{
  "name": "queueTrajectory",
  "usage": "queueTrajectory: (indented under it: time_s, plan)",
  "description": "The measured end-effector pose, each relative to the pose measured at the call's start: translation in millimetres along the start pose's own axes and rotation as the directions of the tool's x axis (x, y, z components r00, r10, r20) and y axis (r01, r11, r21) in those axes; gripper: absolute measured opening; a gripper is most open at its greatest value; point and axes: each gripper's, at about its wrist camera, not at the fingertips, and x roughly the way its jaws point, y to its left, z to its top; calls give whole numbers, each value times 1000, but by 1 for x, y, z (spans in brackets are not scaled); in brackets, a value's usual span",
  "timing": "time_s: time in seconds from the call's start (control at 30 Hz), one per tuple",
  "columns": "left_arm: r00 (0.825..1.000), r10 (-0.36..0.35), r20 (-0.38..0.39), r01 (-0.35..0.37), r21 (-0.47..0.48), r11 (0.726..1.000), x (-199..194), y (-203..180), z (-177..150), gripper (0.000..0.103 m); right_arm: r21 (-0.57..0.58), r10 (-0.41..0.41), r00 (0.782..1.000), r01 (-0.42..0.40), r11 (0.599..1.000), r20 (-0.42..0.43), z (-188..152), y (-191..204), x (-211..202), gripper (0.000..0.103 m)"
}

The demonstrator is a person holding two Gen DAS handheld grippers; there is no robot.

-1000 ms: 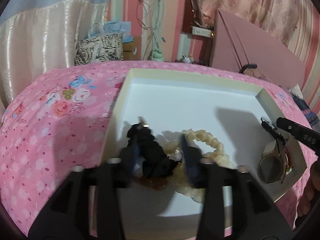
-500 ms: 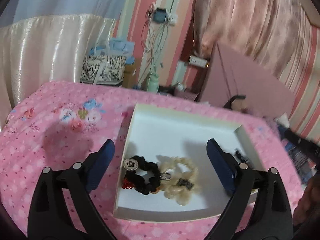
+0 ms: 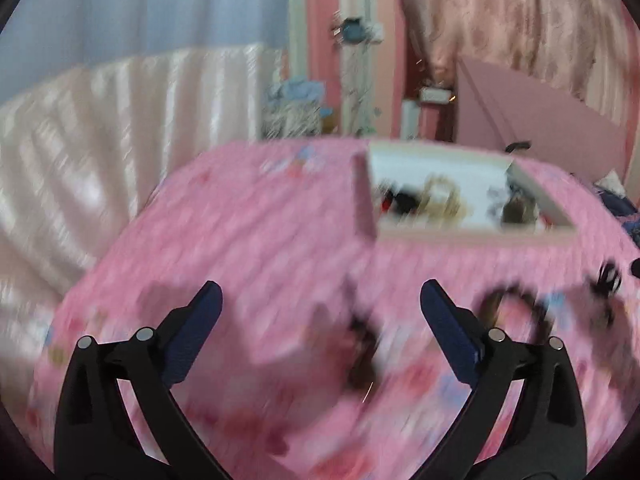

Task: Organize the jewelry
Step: 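Open both grippers in the tray and move back toward the brown pendant, then grasp the brown pendant cord with the left gripper while the right gripper approaches the black claw clip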

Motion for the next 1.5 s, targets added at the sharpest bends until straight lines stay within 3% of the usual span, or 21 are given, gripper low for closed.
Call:
queueTrajectory:
  time_s: [0.07,0.13,0.23,0.37,0.57,0.63,0.8,0.83,0.9,1.23,1.4,1.47,1.5]
  plan:
    - [997,-62,-47,60,-27,998,-6,5,-22,98,22,4,1000,-3,1000,-20,-15,5,-9,58]
    - [996,-71,-56,71,-11,997,-9,0,-33,98,-1,36,999,-36,999,-39,-23,19,-8,60]
    - [994,-72,-82,74,24,997,-3,-13,-39,99,-54,-26,995,21,998,-100,-34,38,11,60]
    - [983,-104,-148,108,20,994,14,-16,-38,99,-39,-54,985,49,998,-164,-35,33,36,60]
    - [975,-132,-181,133,-4,991,26,-11,-40,99,61,101,975,-91,994,-198,-33,15,52,61]
    - [976,-124,-178,127,3,992,28,-14,-37,99,29,92,976,-88,996,-198,-32,23,54,48]
    - [978,-98,-186,108,46,993,32,-25,-36,99,-50,71,978,-82,995,-194,-36,44,54,36]
    - [978,-99,-184,109,47,993,32,-25,-35,99,-42,80,979,-90,995,-187,-35,43,53,24]
    - [978,-101,-183,111,40,993,32,-24,-34,99,-4,153,977,-155,988,-151,-33,37,46,22]
    - [973,-102,-207,111,32,993,52,-23,-24,99,-65,131,974,-145,987,-185,-33,51,53,20]
    - [968,-103,-228,113,30,993,72,-26,-13,98,-36,156,968,-166,985,-195,-34,44,55,20]
    - [952,-147,-268,158,21,987,84,-27,-11,83,-33,160,967,-169,985,-199,-34,43,56,20]
    - [954,-140,-264,154,33,988,85,-28,-10,81,-36,158,967,-169,985,-202,-34,44,56,20]
